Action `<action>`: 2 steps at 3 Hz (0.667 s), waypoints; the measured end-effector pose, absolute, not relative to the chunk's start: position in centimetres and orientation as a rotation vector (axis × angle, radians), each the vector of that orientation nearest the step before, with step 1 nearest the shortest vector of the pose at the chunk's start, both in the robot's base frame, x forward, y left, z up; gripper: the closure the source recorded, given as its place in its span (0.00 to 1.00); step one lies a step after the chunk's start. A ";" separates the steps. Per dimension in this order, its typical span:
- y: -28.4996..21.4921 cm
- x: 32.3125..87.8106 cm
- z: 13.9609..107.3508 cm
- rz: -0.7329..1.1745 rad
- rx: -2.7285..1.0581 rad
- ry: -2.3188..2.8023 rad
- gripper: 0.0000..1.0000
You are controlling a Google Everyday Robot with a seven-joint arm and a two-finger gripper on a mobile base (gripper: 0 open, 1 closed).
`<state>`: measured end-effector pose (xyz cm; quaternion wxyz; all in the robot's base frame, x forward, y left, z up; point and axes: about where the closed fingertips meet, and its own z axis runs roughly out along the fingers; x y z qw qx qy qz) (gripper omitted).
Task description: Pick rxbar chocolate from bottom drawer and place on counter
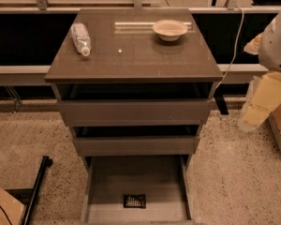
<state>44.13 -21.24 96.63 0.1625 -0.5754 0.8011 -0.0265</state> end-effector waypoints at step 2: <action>-20.4 44.8 94.4 -0.106 -1.416 2.437 0.00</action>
Offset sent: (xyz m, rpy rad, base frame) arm 0.0067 0.0091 -0.0173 -0.0102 -0.0051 -0.0893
